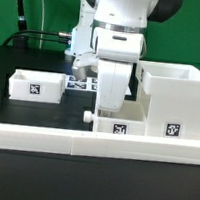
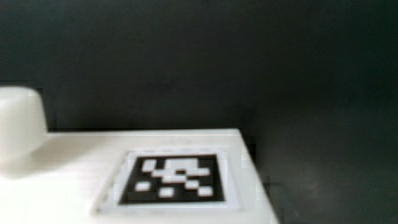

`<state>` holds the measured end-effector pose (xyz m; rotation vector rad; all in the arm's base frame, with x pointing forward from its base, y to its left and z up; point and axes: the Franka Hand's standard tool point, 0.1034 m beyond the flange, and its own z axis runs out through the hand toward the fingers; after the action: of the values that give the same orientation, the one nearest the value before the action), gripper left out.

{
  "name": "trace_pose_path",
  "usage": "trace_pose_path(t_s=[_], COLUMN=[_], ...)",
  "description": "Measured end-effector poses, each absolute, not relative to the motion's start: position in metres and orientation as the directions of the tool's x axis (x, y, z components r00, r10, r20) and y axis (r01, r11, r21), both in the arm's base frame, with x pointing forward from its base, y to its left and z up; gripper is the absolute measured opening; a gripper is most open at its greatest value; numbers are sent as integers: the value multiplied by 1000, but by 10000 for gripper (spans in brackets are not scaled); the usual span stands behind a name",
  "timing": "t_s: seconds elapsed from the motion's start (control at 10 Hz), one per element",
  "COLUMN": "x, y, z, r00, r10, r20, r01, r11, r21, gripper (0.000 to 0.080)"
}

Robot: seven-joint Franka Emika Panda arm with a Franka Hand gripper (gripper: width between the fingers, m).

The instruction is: Assemble drawer

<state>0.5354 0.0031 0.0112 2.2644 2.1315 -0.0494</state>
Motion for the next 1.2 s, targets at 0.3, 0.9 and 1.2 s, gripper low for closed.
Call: trace_pose_path(t_s=[0.3, 0.9, 1.2], x=[535, 541, 542], y=[2, 12, 10], z=[11, 14, 15], r00=[66, -20, -13], r10=[997, 997, 997], r20=[-44, -78, -78], r01=[998, 1000, 1000], r11=[-66, 19, 12], r21=[5, -14, -10], gripper=[42, 42, 250])
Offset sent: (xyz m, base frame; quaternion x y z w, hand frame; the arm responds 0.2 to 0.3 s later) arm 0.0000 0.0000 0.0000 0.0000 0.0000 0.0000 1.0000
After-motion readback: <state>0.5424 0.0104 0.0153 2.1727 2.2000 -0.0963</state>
